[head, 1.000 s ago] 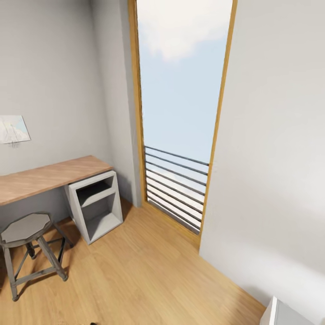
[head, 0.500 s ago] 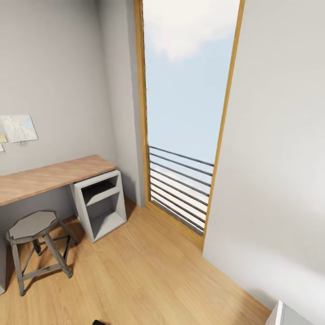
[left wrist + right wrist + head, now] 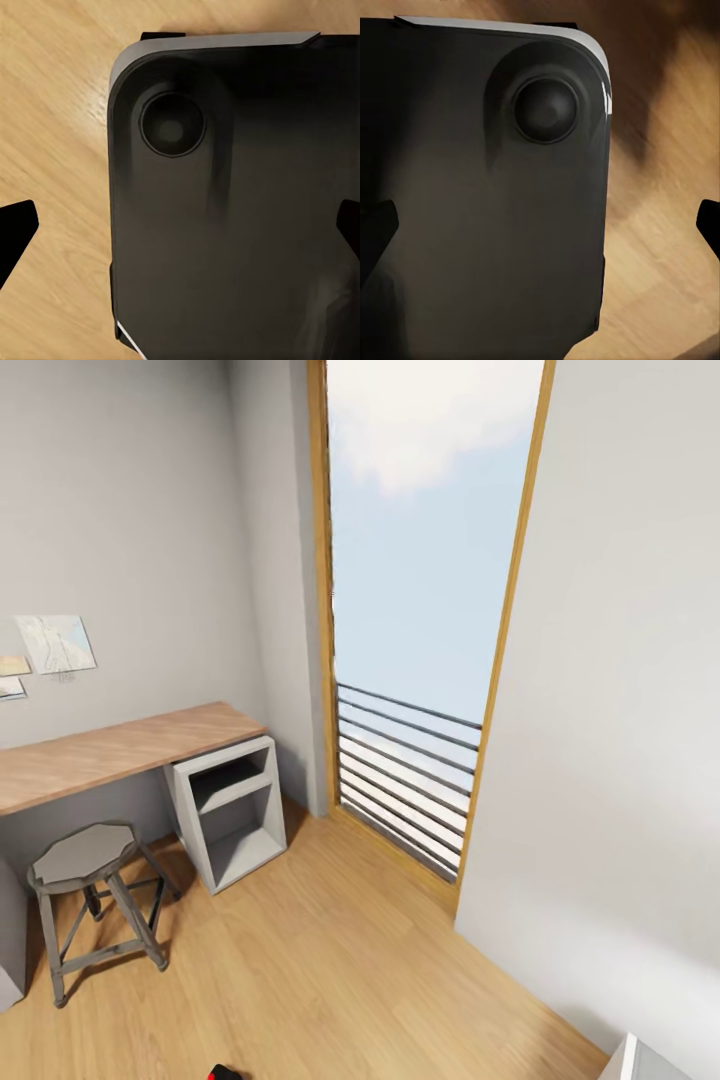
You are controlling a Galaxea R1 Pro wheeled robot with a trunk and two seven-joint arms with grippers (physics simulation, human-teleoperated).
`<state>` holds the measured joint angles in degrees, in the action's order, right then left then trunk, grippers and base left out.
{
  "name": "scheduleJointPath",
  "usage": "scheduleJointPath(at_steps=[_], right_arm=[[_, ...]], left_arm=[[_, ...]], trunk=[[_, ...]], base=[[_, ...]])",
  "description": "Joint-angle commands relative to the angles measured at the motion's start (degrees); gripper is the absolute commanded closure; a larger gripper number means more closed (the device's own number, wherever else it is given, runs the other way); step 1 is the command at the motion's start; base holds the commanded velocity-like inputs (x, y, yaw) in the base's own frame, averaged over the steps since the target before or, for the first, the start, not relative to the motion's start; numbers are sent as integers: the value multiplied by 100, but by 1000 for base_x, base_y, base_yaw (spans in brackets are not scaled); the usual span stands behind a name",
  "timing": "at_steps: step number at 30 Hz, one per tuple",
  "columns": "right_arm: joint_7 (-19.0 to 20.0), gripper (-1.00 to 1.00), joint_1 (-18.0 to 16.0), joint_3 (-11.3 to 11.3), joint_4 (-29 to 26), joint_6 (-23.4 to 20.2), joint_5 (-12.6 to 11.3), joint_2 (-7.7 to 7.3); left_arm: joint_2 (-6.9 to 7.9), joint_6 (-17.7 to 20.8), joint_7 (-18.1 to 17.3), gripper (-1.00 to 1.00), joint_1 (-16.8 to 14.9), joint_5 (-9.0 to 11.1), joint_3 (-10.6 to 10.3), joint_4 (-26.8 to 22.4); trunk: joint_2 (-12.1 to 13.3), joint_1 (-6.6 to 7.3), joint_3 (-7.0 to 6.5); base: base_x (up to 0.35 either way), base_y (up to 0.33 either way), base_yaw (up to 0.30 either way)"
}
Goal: Attach the digital camera to the camera tripod in the bedroom.
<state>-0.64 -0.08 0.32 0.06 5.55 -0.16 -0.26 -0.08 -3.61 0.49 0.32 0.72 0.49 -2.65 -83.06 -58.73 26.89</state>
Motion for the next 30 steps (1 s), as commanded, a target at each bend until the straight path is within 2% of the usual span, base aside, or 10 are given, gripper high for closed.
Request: scheduleJointPath(at_steps=[1,27,30], right_arm=[[-7,-100,-1,4,1,15,-2,0],[26,-100,-1,18,2,8,30,-15],[28,-100,-1,17,2,11,204,-3]], left_arm=[[-1,-8,5,-100,3,7,3,-8],[1,-17,11,-100,3,7,3,-13],[-1,-17,9,-100,3,7,3,-13]], trunk=[[-2,0,4],[-2,0,4],[-2,0,4]], base=[[0,0,25],[0,0,3],[0,0,0]])
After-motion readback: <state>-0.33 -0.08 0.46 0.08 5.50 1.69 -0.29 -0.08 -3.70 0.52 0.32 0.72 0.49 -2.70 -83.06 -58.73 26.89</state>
